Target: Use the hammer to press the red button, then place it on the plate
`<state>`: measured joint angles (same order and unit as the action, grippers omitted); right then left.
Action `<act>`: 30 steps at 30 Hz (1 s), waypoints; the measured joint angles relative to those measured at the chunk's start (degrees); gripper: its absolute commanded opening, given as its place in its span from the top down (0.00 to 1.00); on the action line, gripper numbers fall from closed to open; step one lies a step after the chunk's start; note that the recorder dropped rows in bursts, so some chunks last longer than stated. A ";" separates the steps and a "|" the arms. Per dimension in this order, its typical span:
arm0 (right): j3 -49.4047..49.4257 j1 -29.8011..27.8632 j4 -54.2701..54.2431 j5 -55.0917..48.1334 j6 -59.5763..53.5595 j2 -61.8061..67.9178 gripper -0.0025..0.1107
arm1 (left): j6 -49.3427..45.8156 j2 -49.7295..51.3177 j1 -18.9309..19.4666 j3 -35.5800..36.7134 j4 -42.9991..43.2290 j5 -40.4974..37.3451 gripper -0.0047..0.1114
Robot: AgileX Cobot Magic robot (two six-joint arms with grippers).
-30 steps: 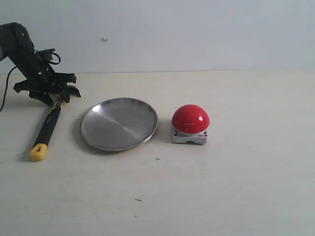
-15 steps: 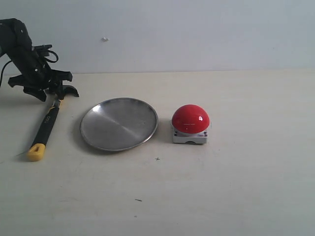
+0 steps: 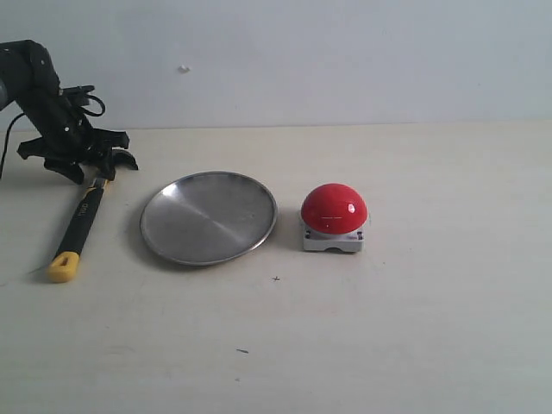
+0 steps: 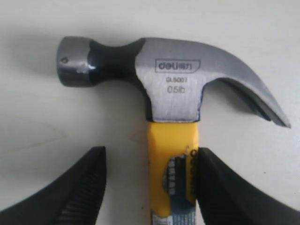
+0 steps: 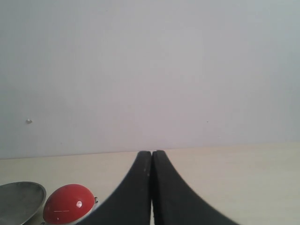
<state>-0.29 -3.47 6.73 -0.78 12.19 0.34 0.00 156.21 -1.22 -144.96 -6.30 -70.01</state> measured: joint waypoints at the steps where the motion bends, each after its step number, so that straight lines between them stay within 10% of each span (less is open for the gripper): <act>1: 0.00 0.00 0.00 0.00 0.00 0.00 0.98 | 0.00 0.13 0.00 -0.07 0.00 0.00 0.48; 6: 0.00 0.00 0.00 0.00 0.00 0.00 0.98 | -0.84 0.33 0.00 -0.41 0.00 -0.08 0.58; 10: 0.00 0.00 0.00 0.00 0.00 0.00 0.98 | -0.84 0.56 0.00 -0.41 0.12 0.49 0.96; 30: 0.00 0.00 0.00 0.00 0.00 0.00 0.98 | -3.63 -1.61 -0.77 0.39 -4.82 -0.51 0.96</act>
<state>-0.29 -3.47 6.73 -0.78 12.19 0.34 -3.63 154.60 -1.98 -144.57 -11.12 -70.53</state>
